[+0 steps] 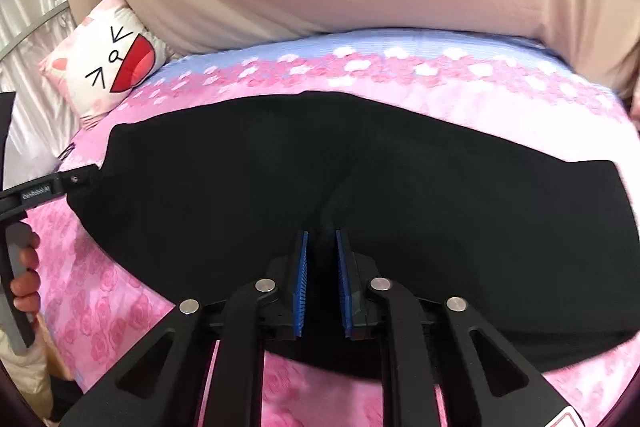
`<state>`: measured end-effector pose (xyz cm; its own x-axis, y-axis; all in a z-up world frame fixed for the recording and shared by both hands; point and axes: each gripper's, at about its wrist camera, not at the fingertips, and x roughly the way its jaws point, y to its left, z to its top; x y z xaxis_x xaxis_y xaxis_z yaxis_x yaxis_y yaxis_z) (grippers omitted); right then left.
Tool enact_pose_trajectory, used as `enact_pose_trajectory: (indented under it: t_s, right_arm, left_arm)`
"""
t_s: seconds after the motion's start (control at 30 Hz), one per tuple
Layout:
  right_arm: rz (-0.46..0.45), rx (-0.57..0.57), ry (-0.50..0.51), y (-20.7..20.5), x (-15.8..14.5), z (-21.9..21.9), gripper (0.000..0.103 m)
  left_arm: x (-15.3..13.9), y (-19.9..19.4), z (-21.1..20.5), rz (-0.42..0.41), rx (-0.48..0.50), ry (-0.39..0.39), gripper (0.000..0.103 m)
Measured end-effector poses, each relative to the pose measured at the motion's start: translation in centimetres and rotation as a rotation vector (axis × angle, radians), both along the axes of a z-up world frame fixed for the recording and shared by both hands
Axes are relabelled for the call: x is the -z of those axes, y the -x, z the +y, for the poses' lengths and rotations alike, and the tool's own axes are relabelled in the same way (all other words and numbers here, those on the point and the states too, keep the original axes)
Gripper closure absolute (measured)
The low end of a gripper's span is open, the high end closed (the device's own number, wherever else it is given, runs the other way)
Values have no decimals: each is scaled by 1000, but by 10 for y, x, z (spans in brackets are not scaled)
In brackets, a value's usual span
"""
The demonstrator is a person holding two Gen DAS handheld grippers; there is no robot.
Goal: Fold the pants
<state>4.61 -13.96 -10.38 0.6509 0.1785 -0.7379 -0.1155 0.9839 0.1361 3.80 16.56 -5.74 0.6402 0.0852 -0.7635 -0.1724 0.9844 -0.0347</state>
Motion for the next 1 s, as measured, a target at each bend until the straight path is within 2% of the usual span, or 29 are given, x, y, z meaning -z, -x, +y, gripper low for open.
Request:
enact_pose_trajectory:
  t_s: [0.07, 0.1, 0.13, 0.2, 0.27, 0.3, 0.33, 0.4, 0.43, 0.47, 0.5, 0.53, 0.57, 0.6, 0.83, 0.9, 1.0]
  right_arm:
    - [-21, -3, -21, 5, -6, -1, 74]
    - [-35, -10, -47, 11, -13, -3, 60]
    - [-57, -3, -60, 18, -19, -5, 51]
    - [-100, 31, -66, 32, -31, -13, 47]
    - [-116, 78, -68, 41, -36, -23, 43]
    - [-110, 97, -73, 43, -36, -28, 38]
    - [-101, 115, -79, 44, -35, -33, 36]
    - [-84, 154, -92, 46, -31, -39, 36]
    - [-77, 166, -105, 45, -30, -42, 36]
    - [-76, 183, -127, 46, -29, -46, 36]
    - [-73, 195, -151, 46, -28, -49, 36]
    - [-72, 204, -162, 46, -27, -50, 36]
    - [-73, 224, -170, 47, -27, -54, 36]
    - [-77, 236, -172, 49, -28, -58, 36]
    - [-84, 279, -217, 48, -31, -85, 36]
    - [-84, 260, -220, 42, -33, -87, 35]
    - [-84, 195, -217, 26, -36, -79, 35]
  left_arm:
    - [4, 1, 23, 19, -62, 13, 5]
    - [8, 3, 36, 32, -89, 35, 5]
    - [13, 4, 48, 47, -106, 63, 5]
    - [24, 4, 65, 81, -134, 106, 5]
    - [36, 2, 79, 103, -159, 180, 5]
    - [44, 3, 86, 110, -173, 246, 5]
    - [49, 3, 91, 107, -186, 304, 5]
    - [49, -1, 88, 49, -194, 301, 5]
    - [49, -8, 81, 53, -184, 265, 8]
    - [48, -12, 75, 42, -152, 267, 13]
    - [46, -17, 67, 32, -136, 235, 31]
    - [43, -20, 62, 27, -130, 216, 70]
    - [42, -23, 61, 26, -81, 262, 74]
    - [38, -25, 60, 30, -69, 321, 76]
    - [-36, -23, -5, -129, 108, 238, 77]
    - [-49, -22, -36, -154, 159, 197, 77]
    - [-53, -23, -69, -150, 199, 166, 77]
